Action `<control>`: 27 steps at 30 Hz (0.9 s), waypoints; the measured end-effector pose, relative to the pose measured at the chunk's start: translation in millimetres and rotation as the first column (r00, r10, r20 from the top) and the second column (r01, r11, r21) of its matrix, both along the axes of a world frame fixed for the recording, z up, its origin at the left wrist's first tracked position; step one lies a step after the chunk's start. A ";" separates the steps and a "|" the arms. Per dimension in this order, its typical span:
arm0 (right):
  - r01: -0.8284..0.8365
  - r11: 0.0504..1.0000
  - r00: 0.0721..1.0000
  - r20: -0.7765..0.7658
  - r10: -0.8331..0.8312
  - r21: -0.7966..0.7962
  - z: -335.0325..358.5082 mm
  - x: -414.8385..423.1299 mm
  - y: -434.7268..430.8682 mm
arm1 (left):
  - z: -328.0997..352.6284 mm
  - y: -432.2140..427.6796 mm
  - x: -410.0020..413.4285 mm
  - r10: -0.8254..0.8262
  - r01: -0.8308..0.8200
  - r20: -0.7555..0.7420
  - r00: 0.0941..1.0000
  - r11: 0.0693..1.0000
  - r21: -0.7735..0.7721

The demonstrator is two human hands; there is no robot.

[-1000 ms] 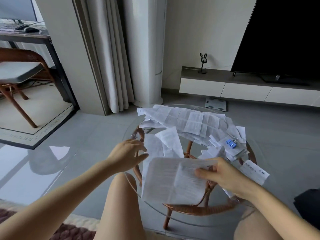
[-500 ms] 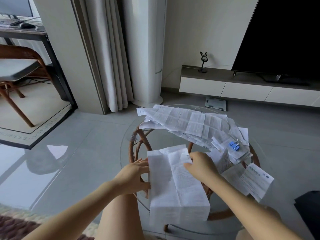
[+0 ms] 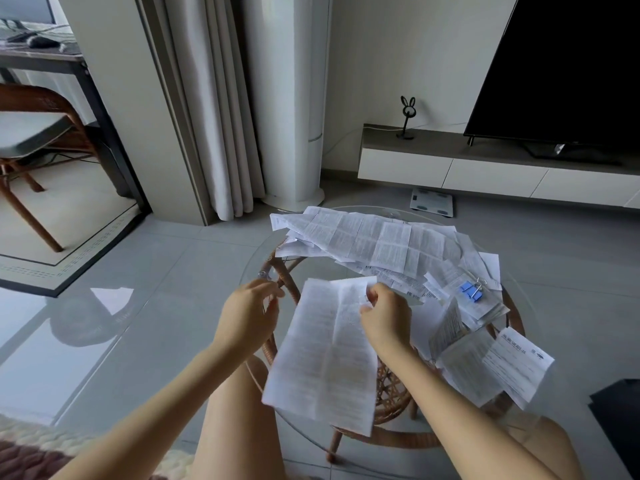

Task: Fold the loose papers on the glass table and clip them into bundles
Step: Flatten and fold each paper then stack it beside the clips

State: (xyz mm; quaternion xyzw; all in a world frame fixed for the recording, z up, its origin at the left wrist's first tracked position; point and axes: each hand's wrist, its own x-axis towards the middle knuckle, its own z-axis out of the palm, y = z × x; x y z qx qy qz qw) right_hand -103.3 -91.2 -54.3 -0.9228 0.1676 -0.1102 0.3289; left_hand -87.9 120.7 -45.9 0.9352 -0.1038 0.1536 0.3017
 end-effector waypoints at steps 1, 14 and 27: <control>0.027 0.999 0.999 0.019 -0.028 0.038 0.1 1.8 3.7 | 6.2 -4.4 -0.5 -0.024 0.023 0.051 0.998 0.999 0.022; 0.122 0.991 0.990 -0.080 -0.117 0.060 -1.1 -7.1 26.6 | -58.8 -33.6 -30.9 -0.199 0.310 -0.286 0.937 0.850 0.426; 0.080 0.991 0.993 -0.089 -0.071 0.106 -2.5 13.3 5.7 | -56.8 -34.6 -25.0 -0.243 0.321 -0.236 0.941 0.865 0.386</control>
